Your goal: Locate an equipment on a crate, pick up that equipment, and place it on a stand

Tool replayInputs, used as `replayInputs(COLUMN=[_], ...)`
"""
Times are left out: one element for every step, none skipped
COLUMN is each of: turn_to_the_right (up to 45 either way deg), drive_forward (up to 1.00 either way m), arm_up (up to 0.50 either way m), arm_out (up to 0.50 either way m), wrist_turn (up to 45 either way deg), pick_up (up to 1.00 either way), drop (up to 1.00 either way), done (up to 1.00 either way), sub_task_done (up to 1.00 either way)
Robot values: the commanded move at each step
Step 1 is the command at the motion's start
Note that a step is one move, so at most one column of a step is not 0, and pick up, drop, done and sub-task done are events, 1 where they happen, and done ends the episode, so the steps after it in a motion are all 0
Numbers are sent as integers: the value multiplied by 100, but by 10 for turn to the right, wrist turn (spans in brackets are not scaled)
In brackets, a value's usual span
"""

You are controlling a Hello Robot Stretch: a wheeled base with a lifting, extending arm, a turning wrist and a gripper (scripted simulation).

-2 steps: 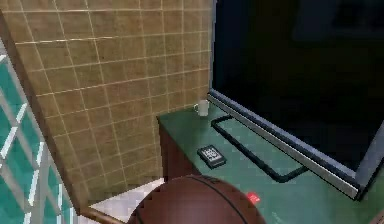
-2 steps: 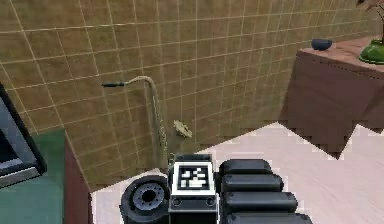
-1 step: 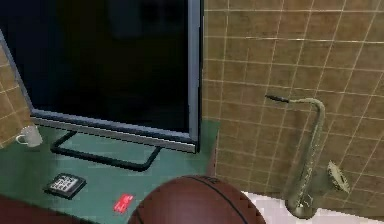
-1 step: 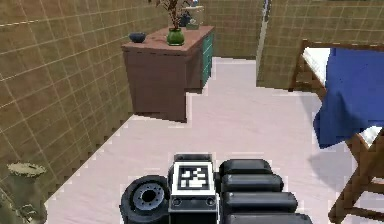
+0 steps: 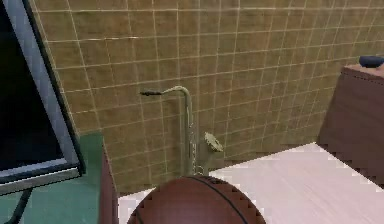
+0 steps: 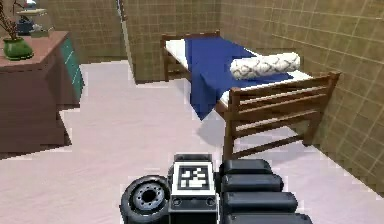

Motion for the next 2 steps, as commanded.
replayInputs(turn_to_the_right=[-450, -240], drive_forward=[0, 0], arm_up=[0, 0], arm_out=[0, 0], wrist_turn=[0, 0], pick_up=[0, 0], drop=[0, 0], done=[0, 0], sub_task_done=[0, 0])
